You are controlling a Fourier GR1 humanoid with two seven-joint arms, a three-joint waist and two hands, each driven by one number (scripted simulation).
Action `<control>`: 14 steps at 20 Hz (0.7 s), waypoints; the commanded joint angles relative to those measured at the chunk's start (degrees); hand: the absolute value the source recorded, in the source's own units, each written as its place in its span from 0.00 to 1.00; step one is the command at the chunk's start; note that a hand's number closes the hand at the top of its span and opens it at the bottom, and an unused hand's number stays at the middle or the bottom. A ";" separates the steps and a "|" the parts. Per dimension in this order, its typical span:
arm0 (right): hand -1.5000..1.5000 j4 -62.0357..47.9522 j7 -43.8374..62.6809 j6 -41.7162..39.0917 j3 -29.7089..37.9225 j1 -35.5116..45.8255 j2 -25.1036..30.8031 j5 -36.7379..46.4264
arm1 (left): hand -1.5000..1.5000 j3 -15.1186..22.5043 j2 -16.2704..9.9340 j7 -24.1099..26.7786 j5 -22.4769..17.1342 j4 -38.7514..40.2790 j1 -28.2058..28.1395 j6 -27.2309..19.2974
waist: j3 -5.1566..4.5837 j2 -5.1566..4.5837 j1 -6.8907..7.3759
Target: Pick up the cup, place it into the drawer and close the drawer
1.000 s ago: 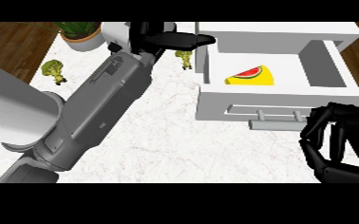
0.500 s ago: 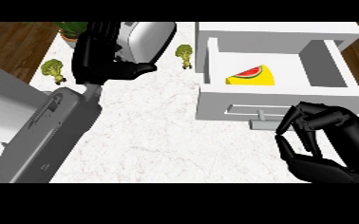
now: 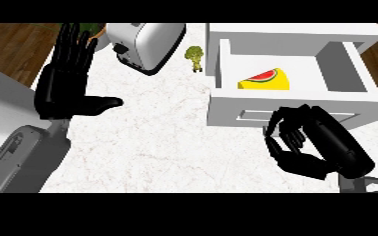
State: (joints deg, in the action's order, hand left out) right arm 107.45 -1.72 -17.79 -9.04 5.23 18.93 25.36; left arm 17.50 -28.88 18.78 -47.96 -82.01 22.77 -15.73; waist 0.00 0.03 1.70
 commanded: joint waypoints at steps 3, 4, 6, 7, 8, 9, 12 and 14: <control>1.00 -11.96 -5.48 5.64 -5.81 3.23 -1.53 12.71 | 0.00 -4.28 -2.20 0.07 -0.41 -3.75 -7.02 3.87 | 0.02 -0.05 -0.78; 1.00 -13.88 -9.17 6.91 -4.76 2.42 -1.13 12.58 | 0.00 -5.51 -3.44 1.25 0.13 -2.09 -9.04 6.92 | 0.02 -0.08 -1.00; 0.00 -14.24 -5.45 6.63 -5.59 3.44 -3.23 13.93 | 0.00 -6.78 -4.10 0.13 0.14 -7.50 -13.18 7.66 | 0.01 0.04 -1.04; 0.00 -22.90 -9.63 8.11 -3.06 8.10 -2.02 14.46 | 0.00 -5.88 -2.65 1.71 0.28 -4.35 -12.59 9.69 | 0.02 -0.14 -0.78; 0.00 -25.53 -11.97 9.56 -3.00 6.47 -1.53 15.20 | 0.00 -7.95 -4.55 1.96 -0.48 -4.40 -13.73 11.55 | 0.03 -0.15 -0.72; 0.00 -30.17 -12.52 10.54 -3.06 9.90 -2.84 16.30 | 0.00 -9.13 -4.12 1.48 -0.22 -1.13 -10.56 12.07 | 0.02 -0.25 -0.91; 0.00 -36.37 -11.89 12.94 -4.76 12.72 -5.04 20.43 | 0.00 -9.61 -4.92 -2.13 -1.09 -7.92 -14.31 10.92 | 0.05 -0.11 -0.54; 0.00 -41.74 -12.73 14.83 -5.29 14.71 -7.35 21.92 | 0.00 -11.39 -4.85 1.45 -0.18 -5.86 -17.19 15.00 | 0.03 -0.17 -0.52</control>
State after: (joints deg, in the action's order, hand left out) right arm 75.82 -12.25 -6.76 -13.50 16.32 14.48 43.73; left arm 8.85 -32.22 20.19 -47.71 -86.25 8.99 -4.10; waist 0.01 -0.10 0.94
